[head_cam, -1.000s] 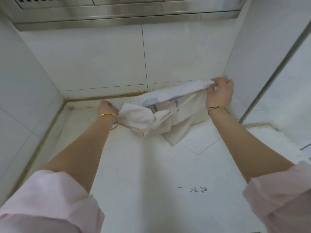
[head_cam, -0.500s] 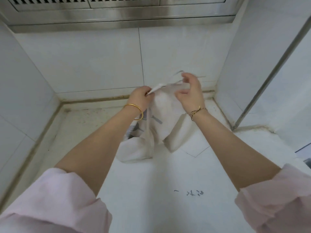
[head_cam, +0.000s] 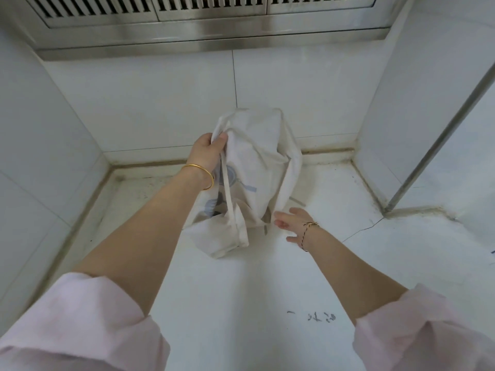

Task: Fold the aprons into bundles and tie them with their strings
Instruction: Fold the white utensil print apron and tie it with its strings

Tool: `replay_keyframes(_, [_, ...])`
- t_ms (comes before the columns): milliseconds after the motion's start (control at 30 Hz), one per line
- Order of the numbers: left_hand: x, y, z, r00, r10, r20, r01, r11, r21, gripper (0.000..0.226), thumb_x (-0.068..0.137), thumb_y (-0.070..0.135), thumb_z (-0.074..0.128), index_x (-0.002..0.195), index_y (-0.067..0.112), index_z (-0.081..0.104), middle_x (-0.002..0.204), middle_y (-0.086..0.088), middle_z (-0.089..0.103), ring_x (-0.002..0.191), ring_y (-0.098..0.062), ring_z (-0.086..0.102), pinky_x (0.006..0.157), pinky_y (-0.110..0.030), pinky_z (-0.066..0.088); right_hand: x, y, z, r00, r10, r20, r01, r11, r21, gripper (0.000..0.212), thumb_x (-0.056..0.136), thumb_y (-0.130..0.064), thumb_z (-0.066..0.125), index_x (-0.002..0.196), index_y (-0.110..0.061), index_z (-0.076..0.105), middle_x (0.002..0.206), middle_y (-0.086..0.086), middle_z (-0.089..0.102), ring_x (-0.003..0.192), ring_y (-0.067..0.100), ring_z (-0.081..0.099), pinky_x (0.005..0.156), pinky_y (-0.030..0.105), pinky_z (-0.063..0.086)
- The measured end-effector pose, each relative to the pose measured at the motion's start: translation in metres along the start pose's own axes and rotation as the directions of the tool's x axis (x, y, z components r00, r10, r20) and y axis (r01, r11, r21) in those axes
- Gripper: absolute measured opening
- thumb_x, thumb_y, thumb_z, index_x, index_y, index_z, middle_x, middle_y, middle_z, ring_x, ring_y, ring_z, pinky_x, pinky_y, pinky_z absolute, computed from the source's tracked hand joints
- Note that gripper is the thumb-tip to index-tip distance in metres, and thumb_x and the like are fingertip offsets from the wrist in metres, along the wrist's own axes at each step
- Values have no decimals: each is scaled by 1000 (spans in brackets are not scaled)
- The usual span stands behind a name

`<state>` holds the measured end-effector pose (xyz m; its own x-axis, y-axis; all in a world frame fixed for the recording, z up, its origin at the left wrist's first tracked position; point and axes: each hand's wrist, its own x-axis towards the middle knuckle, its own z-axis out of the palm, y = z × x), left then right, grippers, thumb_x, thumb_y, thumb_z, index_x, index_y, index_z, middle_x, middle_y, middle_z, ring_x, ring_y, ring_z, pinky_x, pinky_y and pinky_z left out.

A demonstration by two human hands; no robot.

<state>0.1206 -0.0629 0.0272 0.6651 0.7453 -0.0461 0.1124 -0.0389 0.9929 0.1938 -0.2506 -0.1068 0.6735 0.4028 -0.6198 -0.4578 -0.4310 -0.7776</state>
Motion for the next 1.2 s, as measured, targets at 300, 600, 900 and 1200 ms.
replay_keyframes(300, [6,-13,-23,999,33,8,-34,937,347,14,83,2,61,94,10,57,87,-7,53,75,-20,49,57,-21,39,7,-19,-16,922,-109,-370,147,986,77,28,96,-10,34,83,-8,60,96,18,54,80,22,44,62,22,34])
replay_keyframes(600, [19,6,-39,993,60,-101,-48,992,117,18,92,24,57,78,14,56,70,4,59,72,-13,56,58,-17,42,-31,-52,-87,621,-401,-673,119,897,-425,26,99,-12,29,120,-3,42,115,21,55,103,35,55,76,36,37])
replay_keyframes(900, [22,80,-3,659,739,-137,-654,654,381,6,86,12,55,84,15,60,84,2,54,84,-16,51,77,-19,38,-63,-141,-106,370,-806,-462,-24,489,-872,28,90,-6,41,115,-11,52,114,14,55,107,33,48,82,38,34])
replay_keyframes(1200, [-43,74,61,684,279,674,-445,892,82,35,83,9,67,115,14,55,91,1,63,87,-2,58,83,-18,44,-82,-139,-82,268,-913,-306,607,407,-683,53,75,8,42,124,-9,53,128,7,53,119,28,46,99,31,35])
